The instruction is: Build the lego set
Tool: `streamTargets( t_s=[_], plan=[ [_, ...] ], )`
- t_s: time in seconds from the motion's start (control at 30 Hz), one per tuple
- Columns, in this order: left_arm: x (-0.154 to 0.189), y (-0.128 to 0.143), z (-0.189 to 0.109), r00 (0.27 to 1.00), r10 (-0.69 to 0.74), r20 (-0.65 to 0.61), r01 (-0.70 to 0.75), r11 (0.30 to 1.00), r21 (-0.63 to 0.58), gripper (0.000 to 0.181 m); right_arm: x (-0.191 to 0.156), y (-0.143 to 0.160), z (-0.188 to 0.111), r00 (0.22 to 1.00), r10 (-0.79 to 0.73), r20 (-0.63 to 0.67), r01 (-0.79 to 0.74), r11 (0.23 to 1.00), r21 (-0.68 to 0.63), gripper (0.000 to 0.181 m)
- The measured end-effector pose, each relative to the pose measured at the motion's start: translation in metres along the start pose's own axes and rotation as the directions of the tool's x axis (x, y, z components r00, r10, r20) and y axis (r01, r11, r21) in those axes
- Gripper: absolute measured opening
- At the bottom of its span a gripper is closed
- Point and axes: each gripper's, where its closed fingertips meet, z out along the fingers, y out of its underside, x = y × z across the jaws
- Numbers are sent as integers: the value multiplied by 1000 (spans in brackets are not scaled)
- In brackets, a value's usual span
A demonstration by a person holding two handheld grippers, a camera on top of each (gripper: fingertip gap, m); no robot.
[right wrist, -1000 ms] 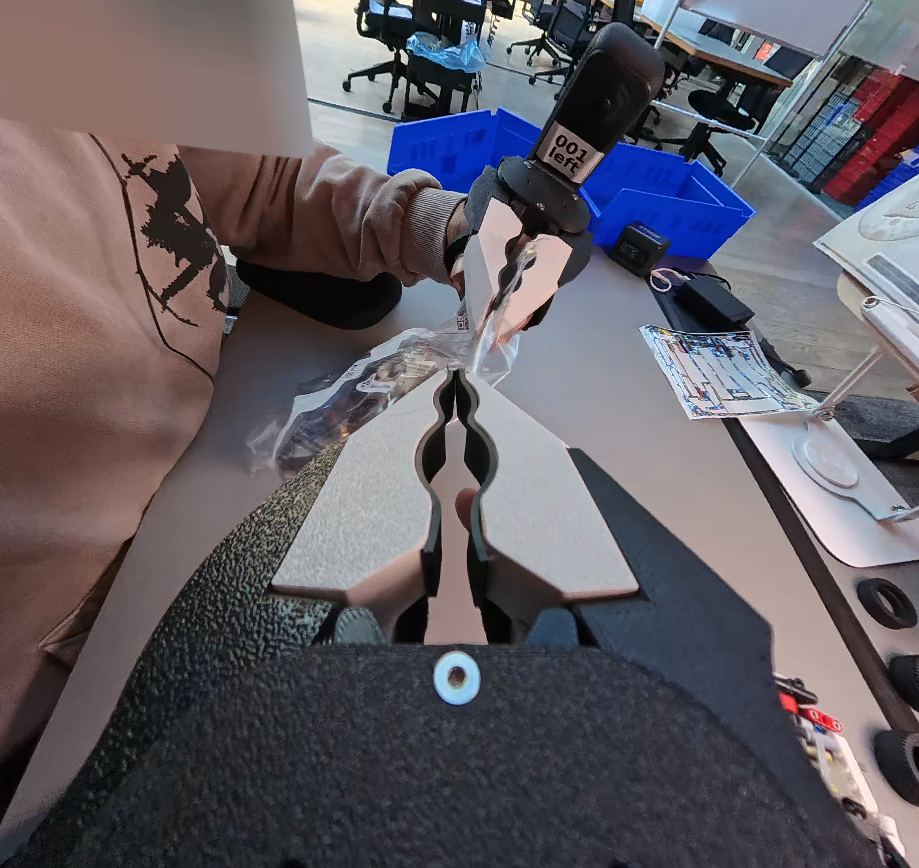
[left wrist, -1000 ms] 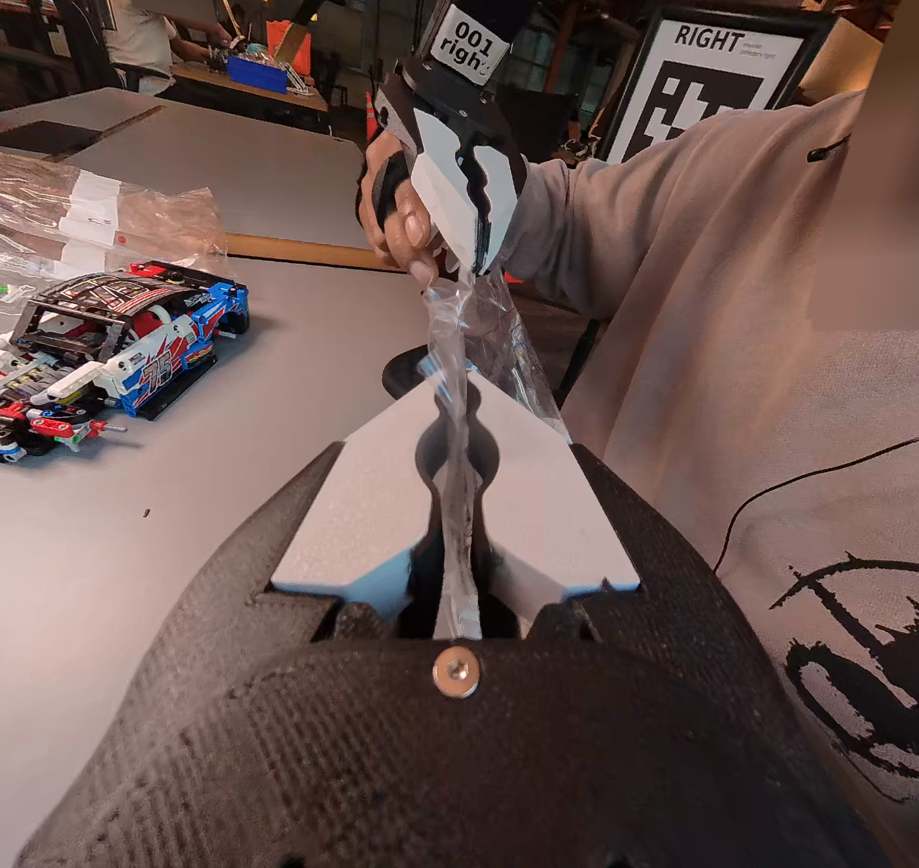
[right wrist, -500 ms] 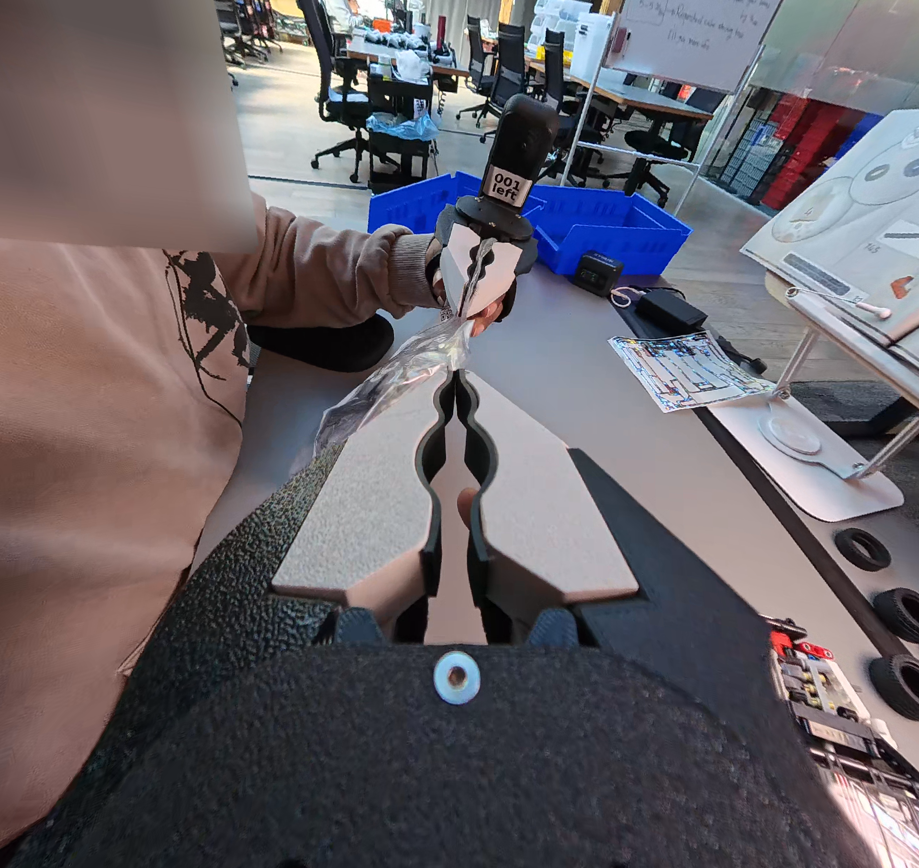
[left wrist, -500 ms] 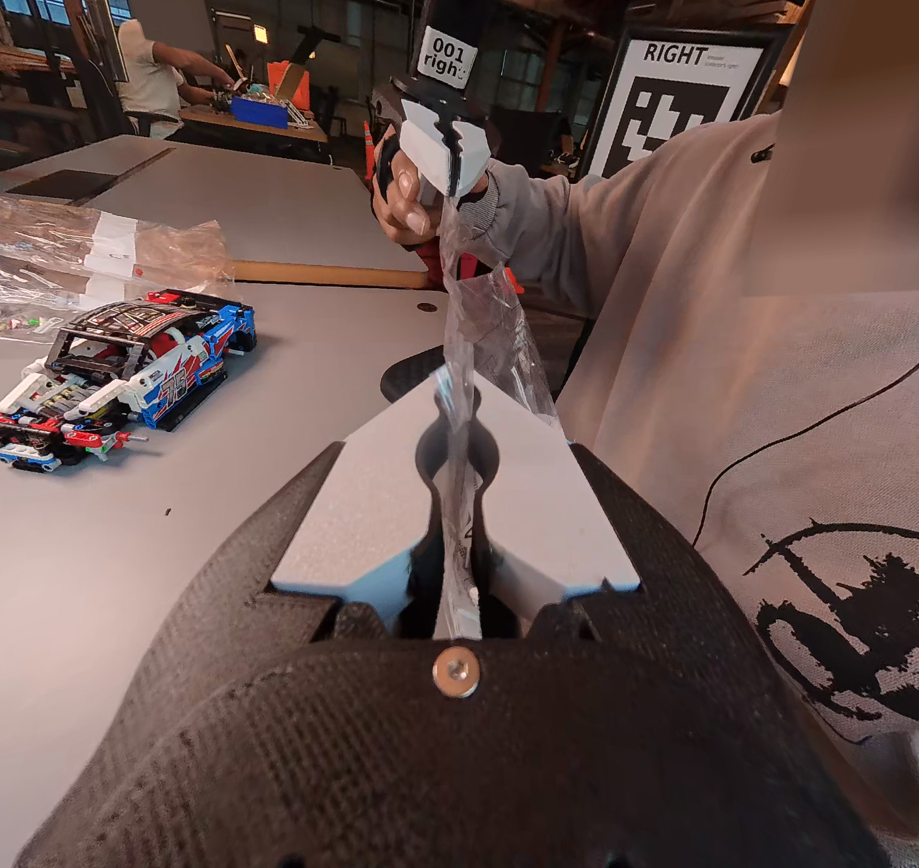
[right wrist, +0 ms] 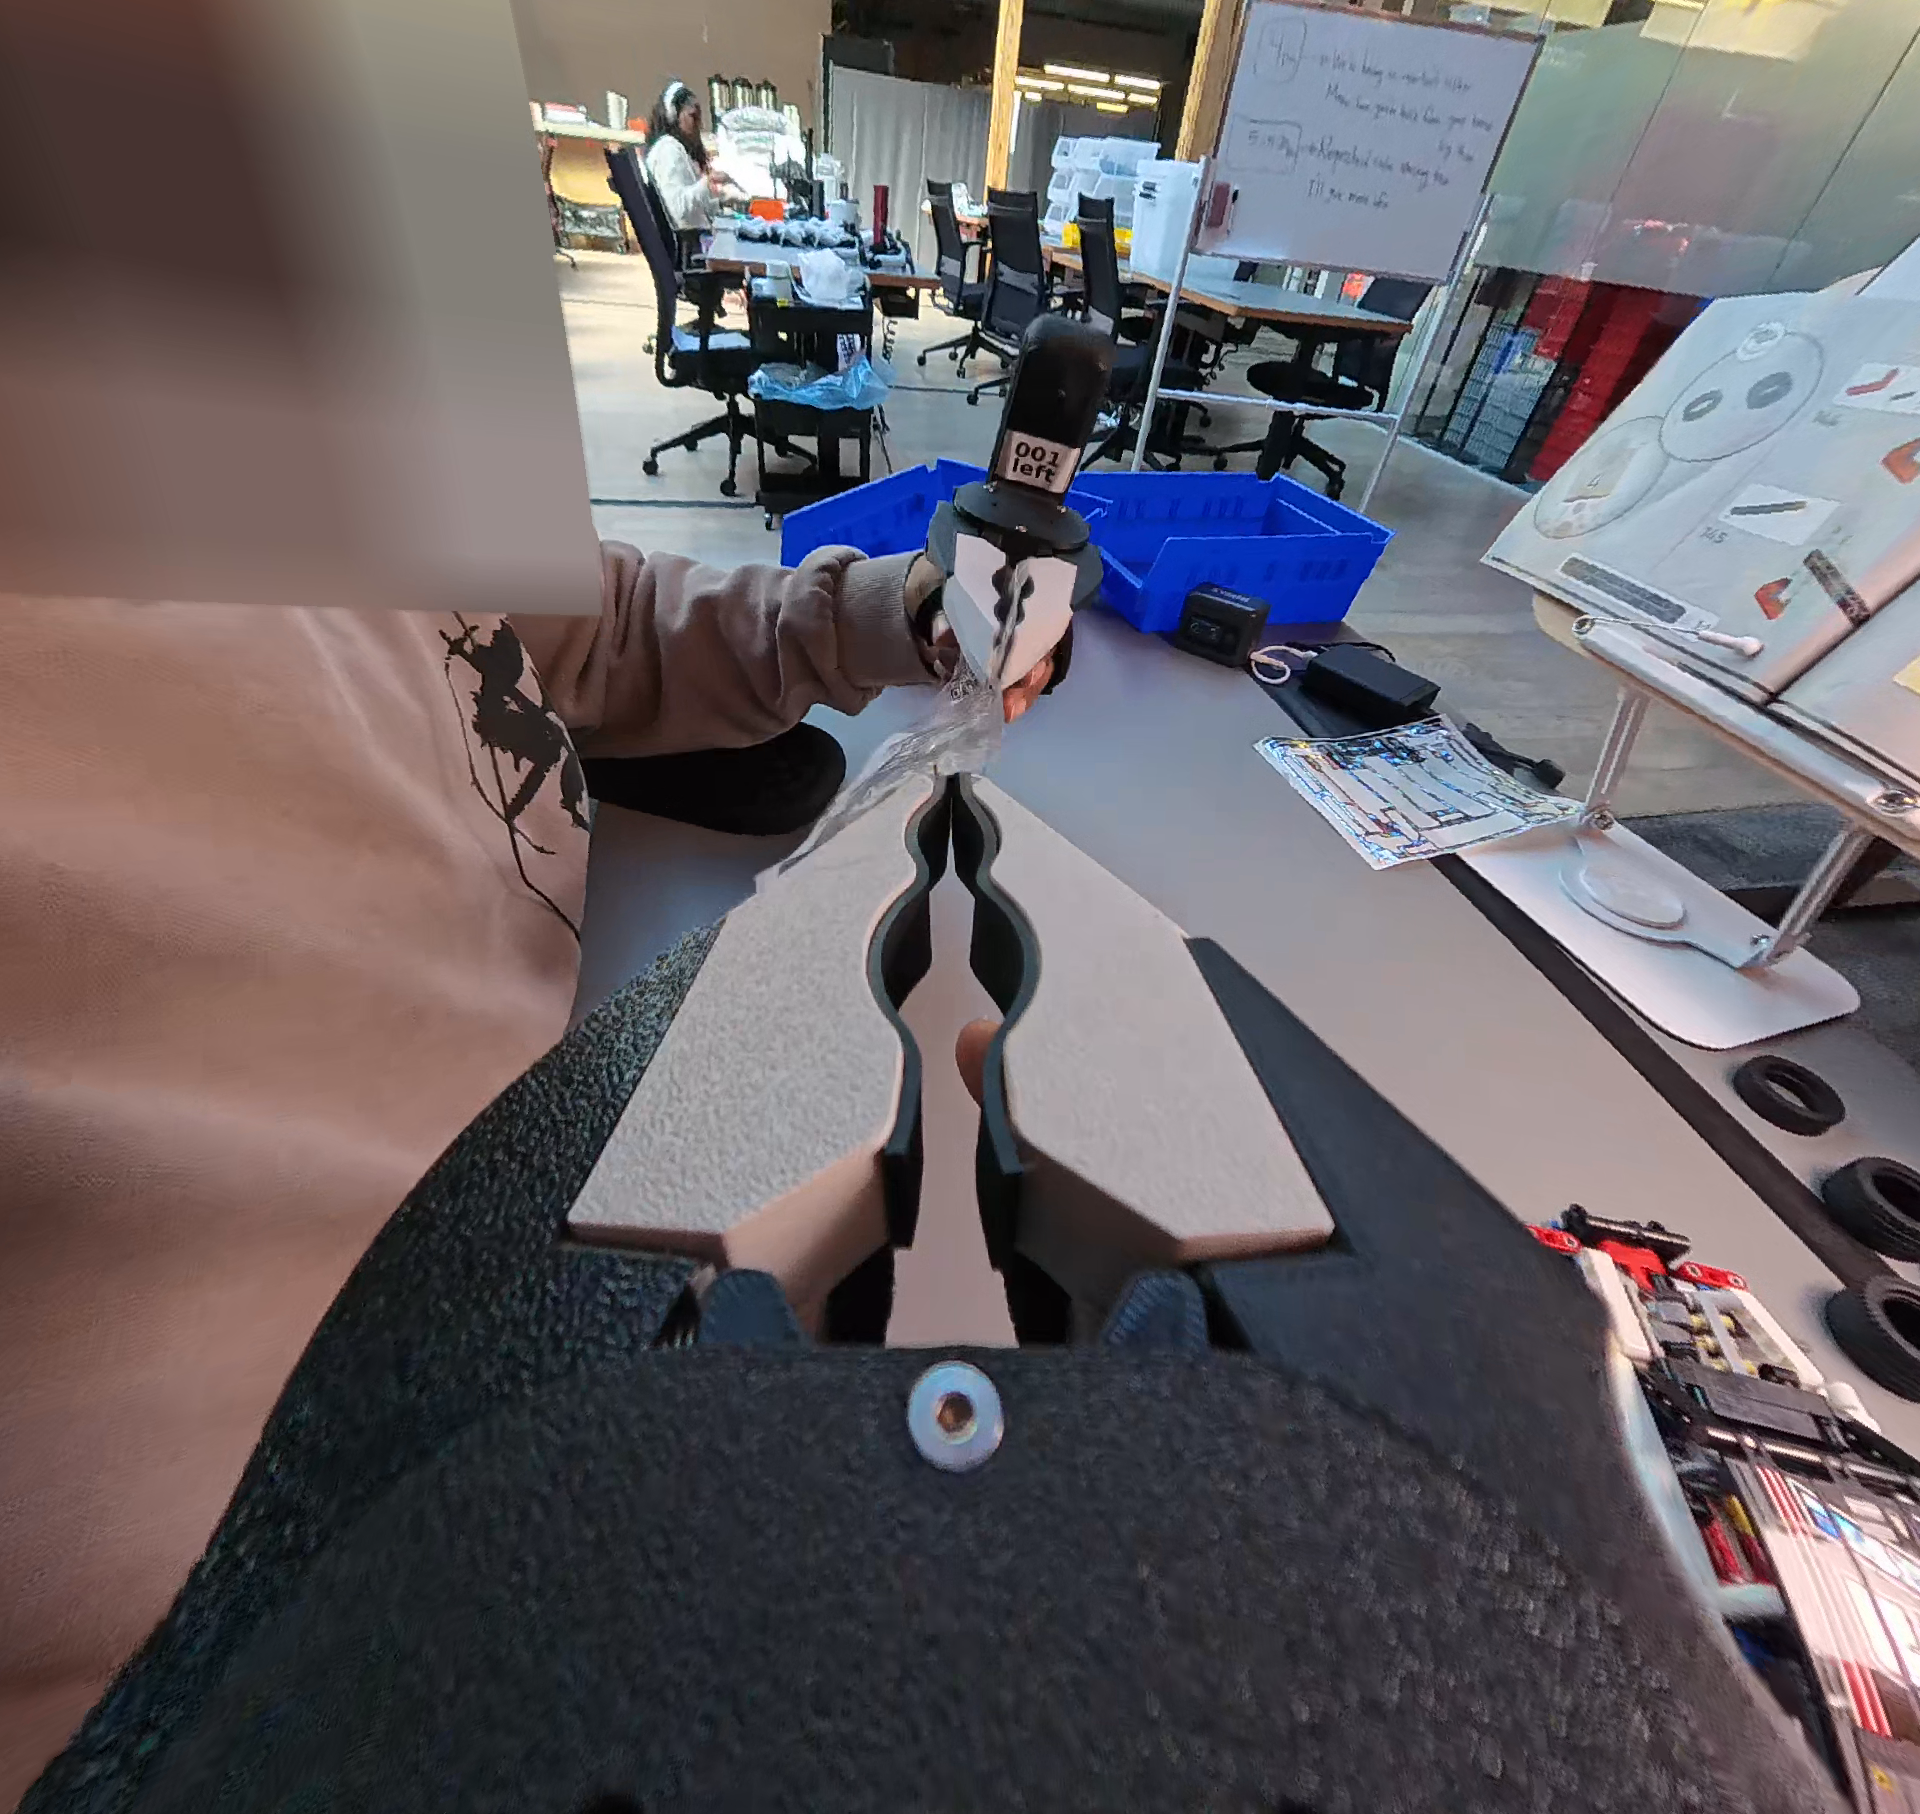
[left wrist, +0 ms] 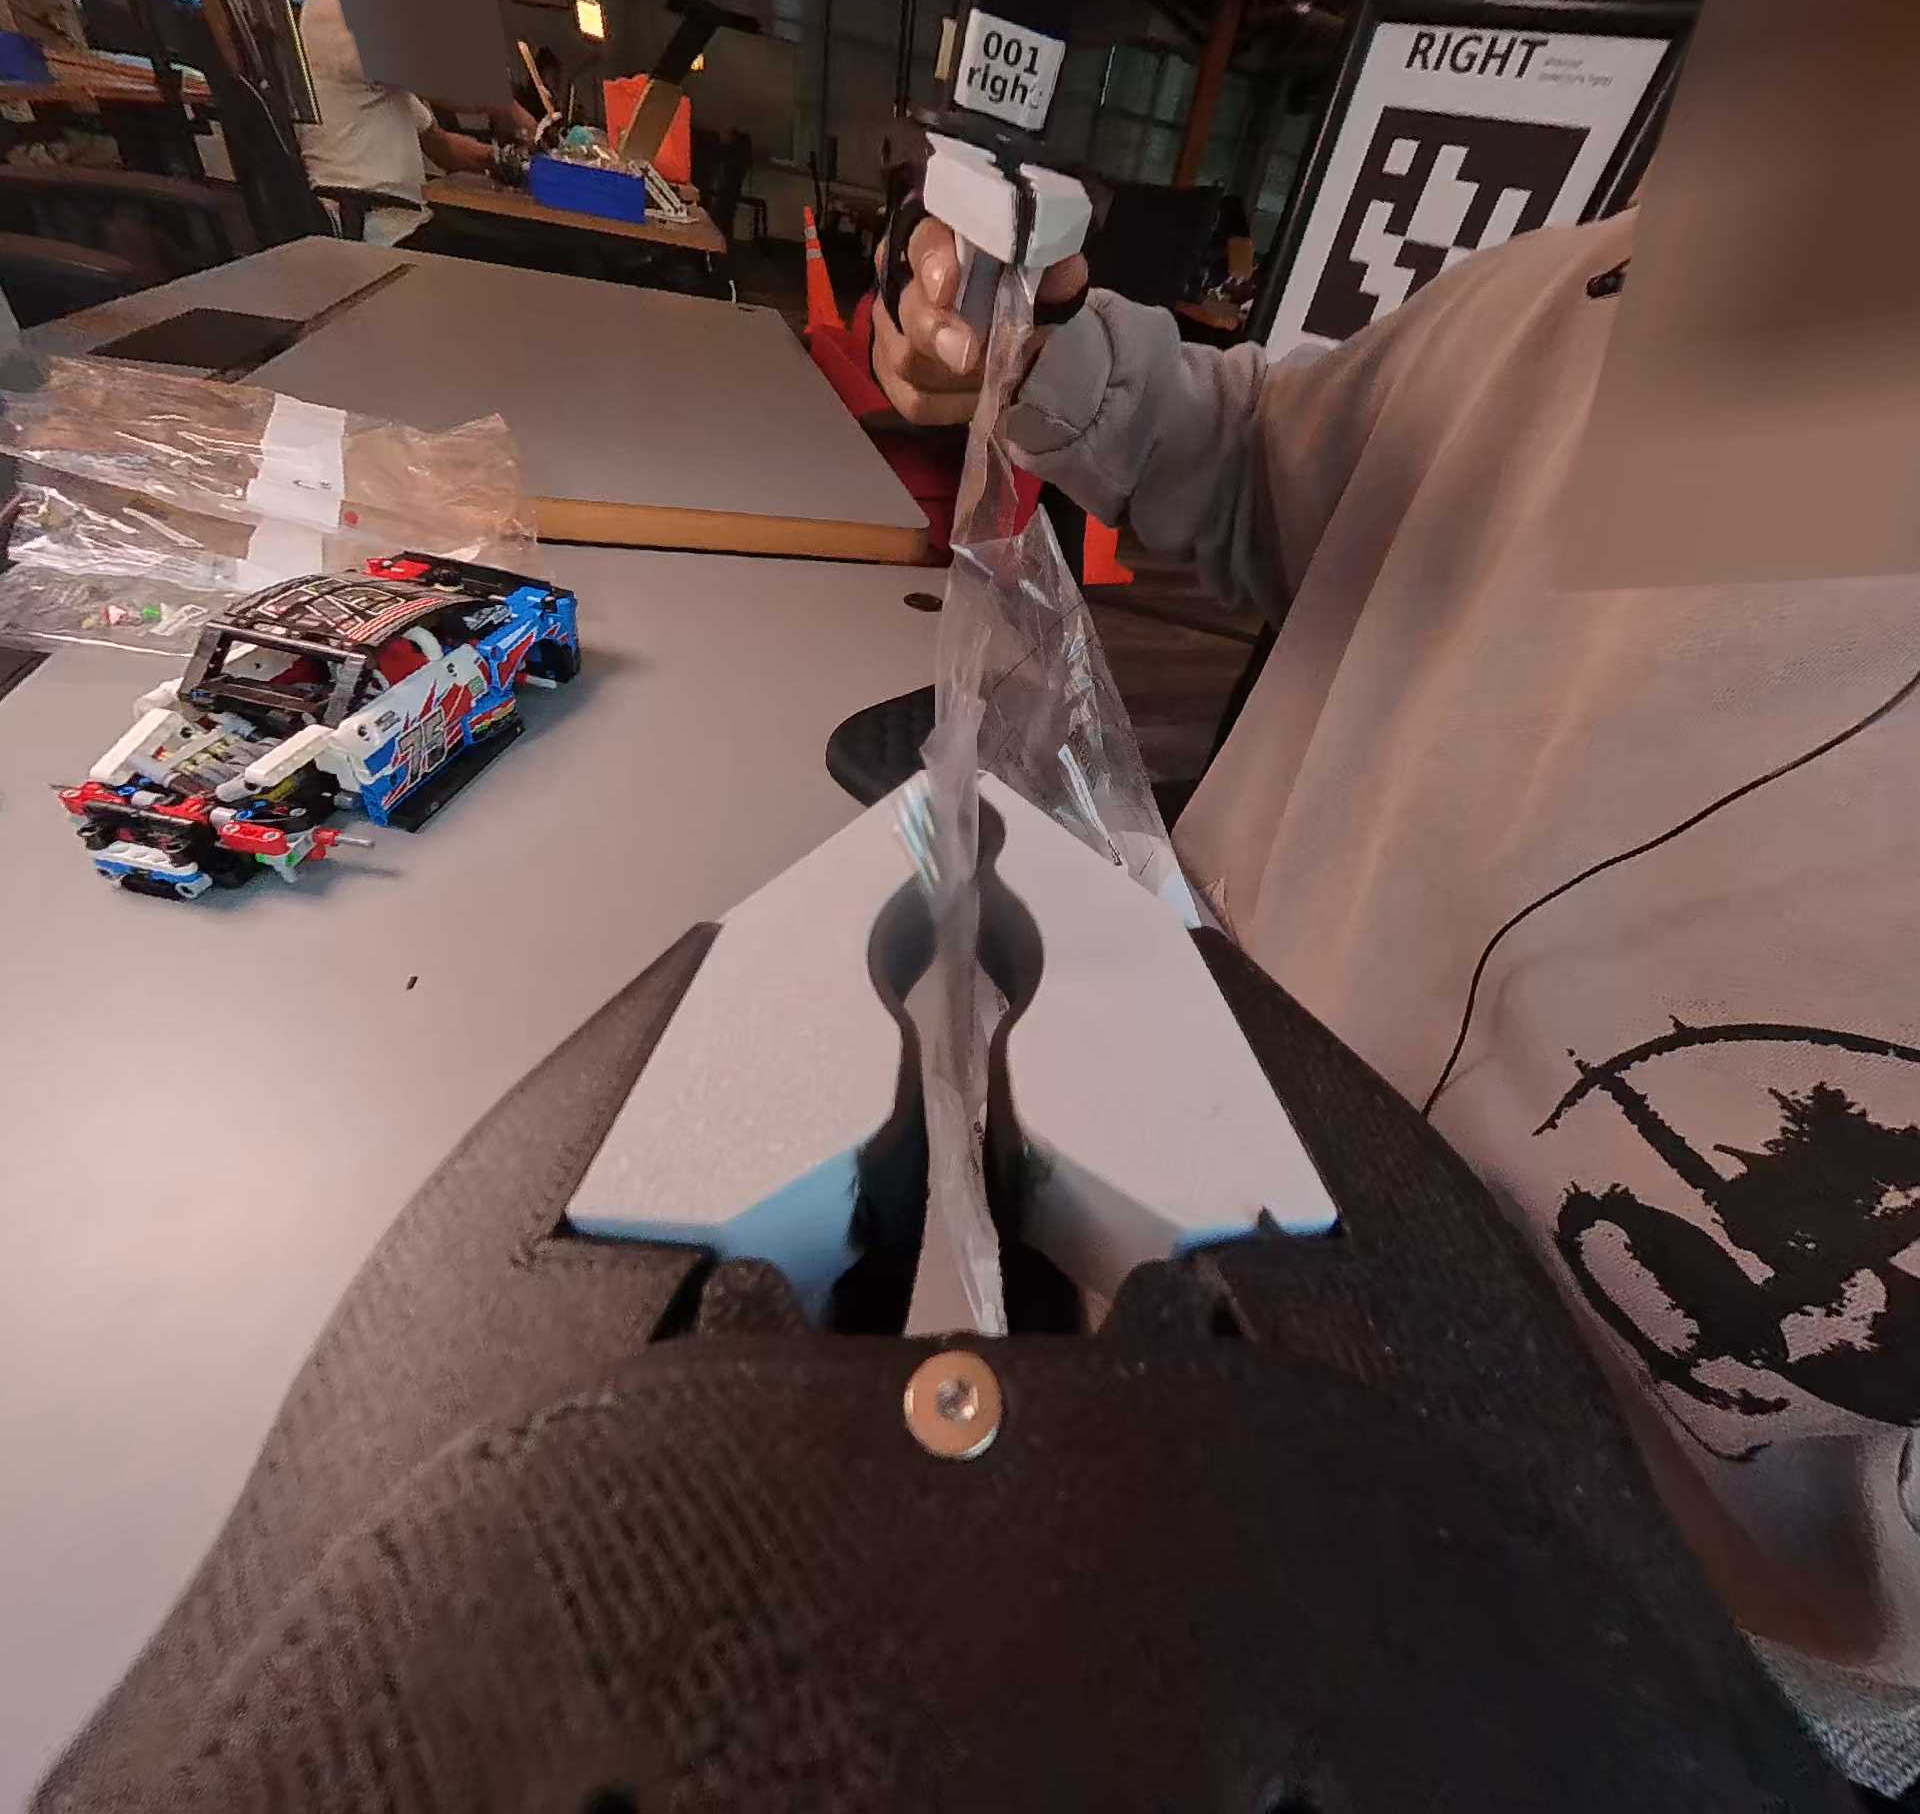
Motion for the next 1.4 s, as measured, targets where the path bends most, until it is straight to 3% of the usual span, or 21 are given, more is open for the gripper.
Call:
streamTargets(
  t_s=[0.5,0.63,0.73,0.87,1.0,1.17,1.27,1.4],
  plan=[
    [-16,-2,-40,993,-43,110,35,996,77,0,-10,2,-55,990,-6,-143,8,1000,12,0],
    [-14,-7,-44,991,-44,127,30,993,113,0,13,22,-65,969,3,-245,-14,999,-42,0],
    [-11,-14,-48,988,-33,154,12,990,139,0,49,48,-81,924,20,-381,-58,994,-89,0],
    [-8,-19,-53,978,-27,205,-6,987,160,0,104,91,-118,813,32,-581,-150,976,-155,0],
    [-25,-17,-64,939,-106,327,37,977,212,0,158,113,-172,614,-8,-789,-208,963,-172,0],
    [-52,-2,-85,859,-253,444,112,941,319,0,194,127,-234,375,127,-918,-266,964,24,0],
    [-68,13,-95,809,-369,457,193,902,387,0,204,134,-256,286,163,-944,-267,960,85,0],
    [-76,27,-100,788,-425,445,231,874,427,0,221,159,-298,158,-78,-984,-263,957,-118,0]
  ],
)
